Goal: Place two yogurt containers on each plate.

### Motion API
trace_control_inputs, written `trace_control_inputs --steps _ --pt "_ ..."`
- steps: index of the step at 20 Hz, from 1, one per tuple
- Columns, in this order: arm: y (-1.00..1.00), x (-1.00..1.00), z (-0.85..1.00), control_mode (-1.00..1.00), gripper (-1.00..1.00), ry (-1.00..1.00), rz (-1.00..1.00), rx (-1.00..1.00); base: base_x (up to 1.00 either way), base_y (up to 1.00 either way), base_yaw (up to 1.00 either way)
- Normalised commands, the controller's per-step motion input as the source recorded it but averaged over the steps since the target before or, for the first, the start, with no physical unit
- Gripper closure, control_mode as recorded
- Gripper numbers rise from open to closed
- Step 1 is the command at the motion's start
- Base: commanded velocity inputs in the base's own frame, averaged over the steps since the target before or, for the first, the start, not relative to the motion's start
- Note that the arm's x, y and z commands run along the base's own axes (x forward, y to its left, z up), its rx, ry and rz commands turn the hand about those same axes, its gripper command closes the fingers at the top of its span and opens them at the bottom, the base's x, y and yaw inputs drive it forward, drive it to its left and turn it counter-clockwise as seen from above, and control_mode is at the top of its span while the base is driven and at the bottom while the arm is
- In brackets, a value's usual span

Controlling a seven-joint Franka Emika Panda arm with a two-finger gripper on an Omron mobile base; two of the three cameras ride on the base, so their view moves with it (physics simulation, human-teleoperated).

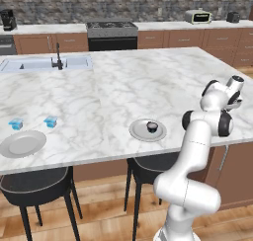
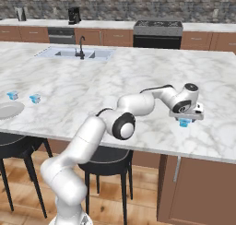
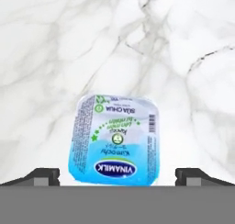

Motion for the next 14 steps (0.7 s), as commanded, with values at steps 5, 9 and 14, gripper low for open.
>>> trace_control_inputs --steps 5,9,14 --pt "-0.07 0.1 -0.02 -1.0 -1.0 0.05 0.0 0.04 0.0 0.0 0.0" --pt "-0.04 0.08 -0.01 -1.0 -1.0 0.05 0.0 0.05 0.0 0.0 0.0" --pt "0.0 0.03 0.0 -1.0 -1.0 0.06 0.0 0.06 0.0 0.0 0.0"
